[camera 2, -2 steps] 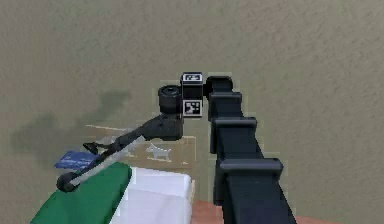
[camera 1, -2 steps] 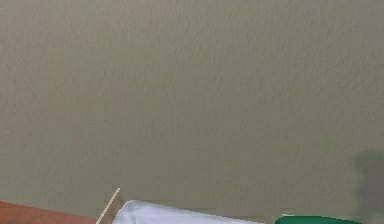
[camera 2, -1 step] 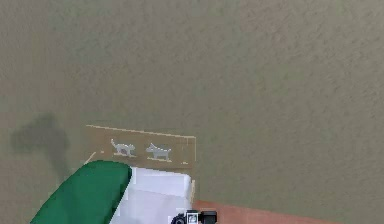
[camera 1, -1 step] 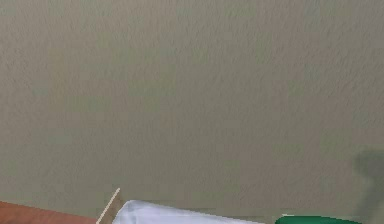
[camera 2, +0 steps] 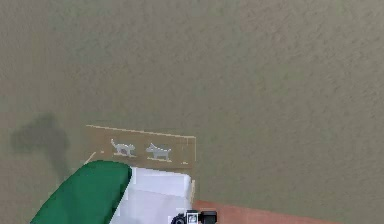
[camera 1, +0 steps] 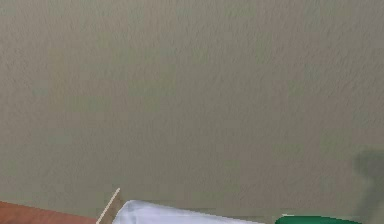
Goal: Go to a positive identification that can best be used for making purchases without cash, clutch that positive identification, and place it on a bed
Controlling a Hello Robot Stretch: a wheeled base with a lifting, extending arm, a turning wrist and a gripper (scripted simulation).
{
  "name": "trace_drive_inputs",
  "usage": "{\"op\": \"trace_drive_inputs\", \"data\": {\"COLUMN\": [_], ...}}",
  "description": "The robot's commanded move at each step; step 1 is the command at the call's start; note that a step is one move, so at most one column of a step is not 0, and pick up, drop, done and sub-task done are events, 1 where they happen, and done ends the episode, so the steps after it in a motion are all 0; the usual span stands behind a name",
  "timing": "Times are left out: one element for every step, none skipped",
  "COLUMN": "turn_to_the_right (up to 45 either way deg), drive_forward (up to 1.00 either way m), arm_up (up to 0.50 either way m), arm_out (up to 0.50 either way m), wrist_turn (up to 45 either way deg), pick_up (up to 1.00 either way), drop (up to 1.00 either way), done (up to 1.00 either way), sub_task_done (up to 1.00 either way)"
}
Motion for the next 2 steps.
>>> {"op": "trace_drive_inputs", "data": {"turn_to_the_right": [0.0,0.0], "drive_forward": [0.00,0.00], "arm_up": [0.00,0.10], "arm_out": [0.00,0.00], "wrist_turn": [0.0,0.0], "pick_up": [0.00,0.00], "drop": [1.00,0.00], "done": [0.00,0.00], "sub_task_done": [0.00,0.00]}}
